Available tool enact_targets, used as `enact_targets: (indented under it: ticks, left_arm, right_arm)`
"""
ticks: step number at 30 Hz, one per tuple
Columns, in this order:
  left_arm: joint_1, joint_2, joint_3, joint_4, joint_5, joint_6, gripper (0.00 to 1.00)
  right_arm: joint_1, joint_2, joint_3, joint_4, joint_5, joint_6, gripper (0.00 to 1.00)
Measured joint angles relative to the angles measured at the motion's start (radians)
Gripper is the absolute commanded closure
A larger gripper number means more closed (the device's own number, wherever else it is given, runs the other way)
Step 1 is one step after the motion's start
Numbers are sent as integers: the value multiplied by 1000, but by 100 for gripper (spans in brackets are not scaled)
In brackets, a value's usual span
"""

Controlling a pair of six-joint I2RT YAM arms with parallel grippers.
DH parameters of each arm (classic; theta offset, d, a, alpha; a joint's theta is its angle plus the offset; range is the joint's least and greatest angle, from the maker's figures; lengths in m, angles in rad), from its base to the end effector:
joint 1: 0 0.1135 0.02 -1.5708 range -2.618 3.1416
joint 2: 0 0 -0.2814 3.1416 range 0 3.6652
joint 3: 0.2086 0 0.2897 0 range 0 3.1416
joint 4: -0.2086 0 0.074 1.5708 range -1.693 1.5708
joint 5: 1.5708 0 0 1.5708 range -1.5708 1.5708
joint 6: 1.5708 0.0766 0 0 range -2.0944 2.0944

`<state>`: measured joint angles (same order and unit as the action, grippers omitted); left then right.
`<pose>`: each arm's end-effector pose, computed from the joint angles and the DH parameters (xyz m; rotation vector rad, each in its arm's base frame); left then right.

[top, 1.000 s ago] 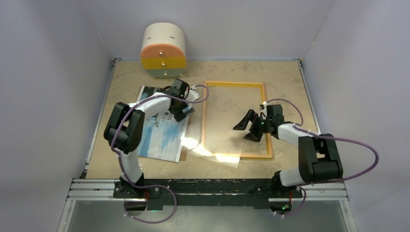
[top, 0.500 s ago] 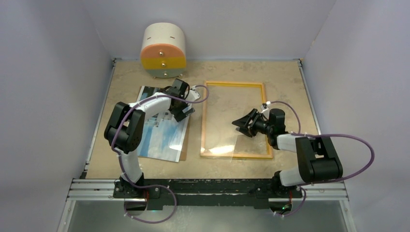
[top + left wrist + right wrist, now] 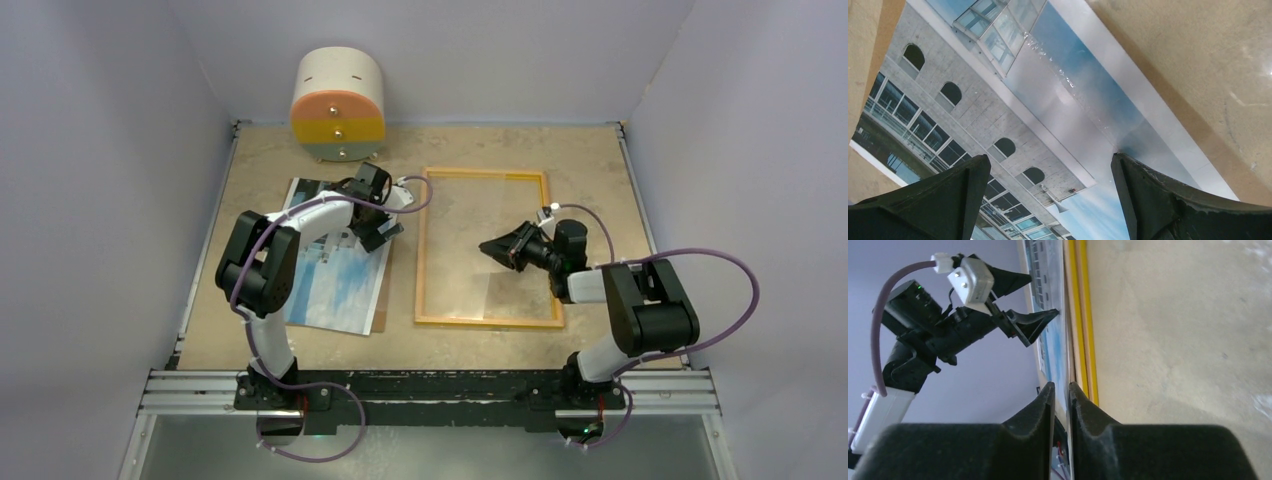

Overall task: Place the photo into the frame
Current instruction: Pick up the photo frame item at the center of the board.

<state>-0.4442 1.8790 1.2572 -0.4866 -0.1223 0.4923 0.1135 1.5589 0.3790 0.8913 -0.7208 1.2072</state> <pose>0.3992 -0.1796 0.1310 1.1737 2.4062 0.1790 0.2985 0.0849 0.1183 0.5659 2.0233 1.5277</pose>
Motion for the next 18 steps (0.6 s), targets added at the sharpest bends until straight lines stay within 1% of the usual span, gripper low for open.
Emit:
enact_targets:
  ticks: [2,3,4,6,8,9,11,13,15,18]
  left_arm:
    - [1,0,2,-1,13,0,0]
    - [0,0,3,-1,19,0,0]
    - [0,0,3,-1,24,0,0]
    - [1,0,3,-2,34,0,0]
    - [0,0,3,-2,40,0,0]
    - [0,0,4,-2,43,0,0]
    - [0,0,7,-6,44,0,0]
    - [1,0,13,-18,42,0,0]
    - [1,1,27,-42,40,1,0]
    - [0,2,70,-92,47,-1,0]
  right_arm:
    - [10,0,31,-4,4,0,67]
    - [16,0,45,-3,4,-1,66]
    - [23,0,61,-3,4,-3,67]
    - [33,2,80,-2,3,-4,84]
    - [43,20,97,4,-2,-7,97]
    - [45,32,102,5,-3,-7,100]
    - [48,52,106,-4,-5,-8,100]
    - [47,55,113,-51,-4,-23,100]
    - [48,30,155,-197,17,-93,100]
    - [52,-47,290,-500,117,-240,100]
